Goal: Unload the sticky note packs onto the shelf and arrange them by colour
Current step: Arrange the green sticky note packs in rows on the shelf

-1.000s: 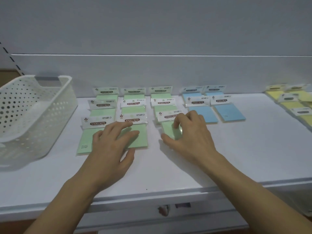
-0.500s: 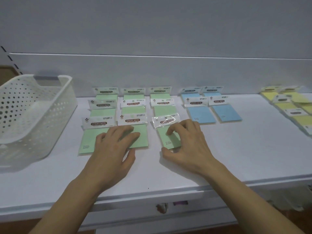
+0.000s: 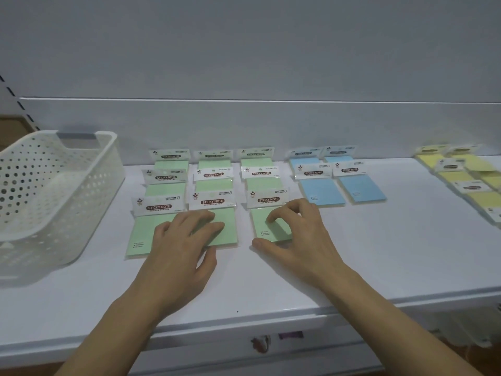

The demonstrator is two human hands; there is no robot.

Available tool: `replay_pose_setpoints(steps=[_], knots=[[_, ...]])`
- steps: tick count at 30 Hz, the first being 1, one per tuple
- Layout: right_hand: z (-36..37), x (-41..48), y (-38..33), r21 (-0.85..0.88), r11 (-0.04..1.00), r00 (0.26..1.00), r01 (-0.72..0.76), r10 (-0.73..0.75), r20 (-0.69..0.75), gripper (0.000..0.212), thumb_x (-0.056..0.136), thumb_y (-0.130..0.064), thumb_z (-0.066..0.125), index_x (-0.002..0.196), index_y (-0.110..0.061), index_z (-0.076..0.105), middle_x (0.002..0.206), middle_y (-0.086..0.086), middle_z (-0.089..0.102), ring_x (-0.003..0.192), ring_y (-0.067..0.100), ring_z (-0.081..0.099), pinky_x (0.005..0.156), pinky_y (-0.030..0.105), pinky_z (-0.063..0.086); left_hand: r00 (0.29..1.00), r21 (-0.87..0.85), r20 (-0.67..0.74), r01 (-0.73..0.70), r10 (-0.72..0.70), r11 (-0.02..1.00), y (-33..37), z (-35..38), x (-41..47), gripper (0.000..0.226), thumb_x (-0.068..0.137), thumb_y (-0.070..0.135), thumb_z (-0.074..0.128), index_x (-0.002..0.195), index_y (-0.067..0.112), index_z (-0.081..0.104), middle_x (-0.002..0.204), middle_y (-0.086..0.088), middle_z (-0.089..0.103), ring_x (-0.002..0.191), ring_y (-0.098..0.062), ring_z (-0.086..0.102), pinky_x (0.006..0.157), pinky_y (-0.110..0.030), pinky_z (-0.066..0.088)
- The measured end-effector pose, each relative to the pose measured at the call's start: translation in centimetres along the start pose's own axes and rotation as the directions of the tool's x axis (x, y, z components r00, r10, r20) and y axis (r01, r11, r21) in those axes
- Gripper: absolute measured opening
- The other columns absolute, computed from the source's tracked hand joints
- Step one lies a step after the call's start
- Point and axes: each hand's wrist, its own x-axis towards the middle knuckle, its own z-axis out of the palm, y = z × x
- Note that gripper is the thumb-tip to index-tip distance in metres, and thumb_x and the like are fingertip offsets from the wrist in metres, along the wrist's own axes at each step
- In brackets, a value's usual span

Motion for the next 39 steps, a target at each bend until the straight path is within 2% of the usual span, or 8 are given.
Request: replay_pose_setpoints(steps=[7, 14, 20, 23, 25, 29, 34, 39], knots=[[-0.2, -0.1, -0.4, -0.018, 1.0, 1.0, -0.026, 0.026, 0.013, 0.049, 0.074, -0.057, 0.081, 0.111, -0.031, 0.063, 0.119, -0.011, 0.042, 0.123, 0.01, 0.038, 0.096, 0.024, 0.041, 1.0, 0.0, -0.015, -0.005, 0.005, 1.0, -0.2, 0.3, 0.1, 0.04, 0.089, 0.029, 0.054, 0.129, 0.034, 0.059, 0.139, 0.012, 0.051, 0.13, -0.012, 0.038, 0.104, -0.044, 0.036], [-0.3, 0.0, -0.4, 0.0, 1.0, 0.999, -0.026, 0.026, 0.03, 0.049, 0.075, -0.056, 0.082, 0.112, -0.03, 0.063, 0.121, -0.011, 0.042, 0.125, 0.011, 0.037, 0.101, 0.032, 0.045, 0.999, -0.011, -0.034, -0.007, 0.007, 1.0, -0.3, 0.5, 0.1, 0.041, 0.09, 0.022, 0.066, 0.13, 0.034, 0.059, 0.14, 0.013, 0.052, 0.131, -0.011, 0.039, 0.105, -0.044, 0.035], [-0.1, -0.1, 0.0, -0.001, 1.0, 0.999, 0.001, -0.001, 0.041, 0.057, 0.067, -0.06, 0.082, 0.114, -0.038, 0.059, 0.122, -0.018, 0.04, 0.125, 0.005, 0.037, 0.098, 0.022, 0.041, 0.999, -0.016, -0.043, -0.015, 0.014, 1.0, -0.2, 0.4, 0.1, 0.041, 0.09, 0.021, 0.066, 0.129, 0.032, 0.061, 0.139, 0.012, 0.053, 0.132, -0.011, 0.04, 0.105, -0.043, 0.033], [-0.2, 0.2, 0.5, 0.034, 0.999, 0.999, 0.019, -0.02, 0.044, 0.045, 0.073, -0.041, 0.074, 0.115, -0.037, 0.059, 0.121, -0.017, 0.04, 0.126, 0.005, 0.039, 0.101, 0.022, 0.042, 0.999, -0.022, -0.045, -0.018, 0.017, 1.0, -0.2, 0.4, 0.1, 0.04, 0.09, 0.02, 0.067, 0.128, 0.032, 0.062, 0.138, 0.012, 0.054, 0.131, -0.011, 0.04, 0.104, -0.044, 0.034], [-0.3, 0.4, 0.8, 0.06, 0.998, 0.999, 0.012, -0.015, 0.049, 0.04, 0.073, -0.03, 0.07, 0.112, -0.036, 0.061, 0.119, -0.015, 0.043, 0.125, 0.005, 0.042, 0.097, 0.015, 0.038, 0.999, -0.029, -0.045, -0.022, 0.02, 0.999, -0.2, 0.3, 0.1, 0.039, 0.091, 0.02, 0.067, 0.128, 0.032, 0.062, 0.138, 0.013, 0.054, 0.131, -0.01, 0.041, 0.104, -0.043, 0.033], [-0.2, 0.6, 1.0, 0.068, 0.998, 0.999, -0.016, 0.012, 0.05, 0.037, 0.073, -0.025, 0.071, 0.106, -0.037, 0.061, 0.117, -0.014, 0.045, 0.123, 0.007, 0.044, 0.092, 0.003, 0.032, 0.998, -0.04, -0.056, -0.028, 0.025, 0.999, -0.1, 0.3, 0.2, 0.038, 0.091, 0.021, 0.067, 0.127, 0.031, 0.063, 0.137, 0.013, 0.054, 0.13, -0.01, 0.041, 0.104, -0.044, 0.033], [-0.4, 0.4, 0.4, 0.065, 0.997, 0.998, -0.028, 0.024, 0.053, 0.032, 0.076, -0.019, 0.073, 0.104, -0.031, 0.065, 0.118, -0.011, 0.046, 0.124, 0.01, 0.042, 0.101, 0.02, 0.04, 0.998, -0.05, -0.063, -0.036, 0.033, 0.998, -0.3, 0.4, 0.1, 0.037, 0.09, 0.02, 0.067, 0.125, 0.031, 0.064, 0.135, 0.013, 0.055, 0.128, -0.009, 0.041, 0.102, -0.045, 0.035], [-0.6, 0.3, 0.1, 0.04, 0.999, 0.999, -0.012, 0.01, 0.044, 0.035, 0.077, -0.021, 0.071, 0.108, -0.036, 0.065, 0.12, -0.016, 0.048, 0.125, 0.007, 0.038, 0.108, 0.031, 0.04, 0.996, -0.049, -0.074, -0.049, 0.045, 0.998, -0.3, 0.4, 0.2, 0.037, 0.091, 0.022, 0.065, 0.126, 0.031, 0.064, 0.136, 0.013, 0.055, 0.129, -0.012, 0.044, 0.104, -0.044, 0.034]])
